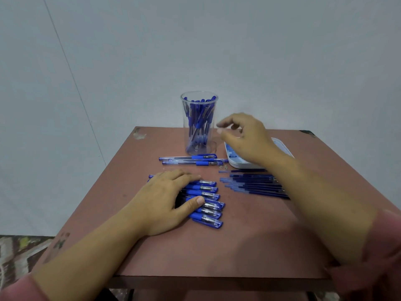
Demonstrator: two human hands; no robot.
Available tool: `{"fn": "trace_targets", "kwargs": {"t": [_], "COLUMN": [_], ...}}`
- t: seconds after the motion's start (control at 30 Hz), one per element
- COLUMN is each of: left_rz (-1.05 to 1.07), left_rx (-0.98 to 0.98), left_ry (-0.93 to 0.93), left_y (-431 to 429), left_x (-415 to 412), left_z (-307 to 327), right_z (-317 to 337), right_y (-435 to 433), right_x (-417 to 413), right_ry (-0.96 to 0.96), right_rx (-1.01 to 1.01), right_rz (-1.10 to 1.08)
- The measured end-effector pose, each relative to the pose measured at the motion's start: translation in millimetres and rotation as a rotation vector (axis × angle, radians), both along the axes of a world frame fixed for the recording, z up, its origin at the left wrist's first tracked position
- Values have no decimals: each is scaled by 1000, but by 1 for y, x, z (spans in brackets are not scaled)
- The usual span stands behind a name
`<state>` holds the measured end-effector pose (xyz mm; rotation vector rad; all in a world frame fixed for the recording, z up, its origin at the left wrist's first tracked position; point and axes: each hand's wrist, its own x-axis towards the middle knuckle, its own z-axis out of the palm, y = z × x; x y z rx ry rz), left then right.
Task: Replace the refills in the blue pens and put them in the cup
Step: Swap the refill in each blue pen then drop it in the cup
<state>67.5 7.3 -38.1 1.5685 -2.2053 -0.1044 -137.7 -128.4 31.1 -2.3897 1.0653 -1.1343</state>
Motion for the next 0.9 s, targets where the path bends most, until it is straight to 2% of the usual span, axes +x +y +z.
{"fn": "trace_targets", "kwargs": {"t": [0.13, 0.33, 0.4, 0.53, 0.77, 0.9], "left_rz": [3, 0, 0, 10, -7, -17], "left_rx": [-8, -12, -12, -13, -45, -235], "left_ry": [3, 5, 4, 7, 10, 26], "left_y": [0, 1, 1, 2, 2, 3], "left_x": [-1, -1, -2, -2, -3, -4], "left_z": [0, 2, 2, 3, 5, 12], "right_z": [-22, -31, -30, -30, -29, -6], "right_y": [3, 2, 3, 4, 3, 16], "right_x": [-8, -1, 3, 8, 7, -10], "right_ry": [216, 627, 699, 679, 543, 360], "right_rx": [39, -121, -187, -218, -144, -10], "right_rz": [51, -21, -52, -51, 23, 50]}}
